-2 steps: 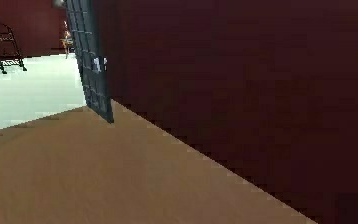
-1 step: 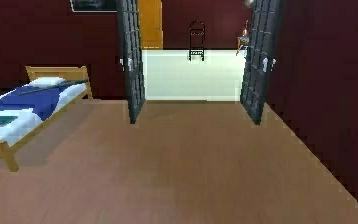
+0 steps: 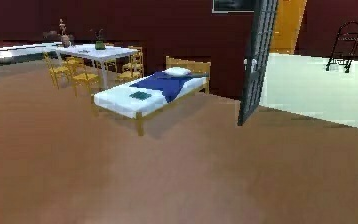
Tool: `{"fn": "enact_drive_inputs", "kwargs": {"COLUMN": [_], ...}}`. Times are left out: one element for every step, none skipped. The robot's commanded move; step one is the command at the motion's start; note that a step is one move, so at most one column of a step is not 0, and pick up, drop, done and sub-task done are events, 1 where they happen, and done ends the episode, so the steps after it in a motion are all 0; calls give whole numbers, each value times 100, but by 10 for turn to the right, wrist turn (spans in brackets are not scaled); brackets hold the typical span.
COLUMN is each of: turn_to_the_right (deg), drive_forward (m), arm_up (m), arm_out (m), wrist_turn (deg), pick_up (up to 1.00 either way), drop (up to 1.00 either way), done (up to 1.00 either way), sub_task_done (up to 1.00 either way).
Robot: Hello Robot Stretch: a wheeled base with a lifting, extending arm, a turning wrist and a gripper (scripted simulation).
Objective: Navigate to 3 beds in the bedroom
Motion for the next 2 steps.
{"fn": "enact_drive_inputs", "kwargs": {"turn_to_the_right": [0, -180], "drive_forward": [20, 0], "arm_up": [0, 0], "arm_out": [0, 0], "wrist_turn": [0, 0], "pick_up": [0, 0], "drop": [0, 0], "done": [0, 0], "sub_task_done": [0, 0]}}
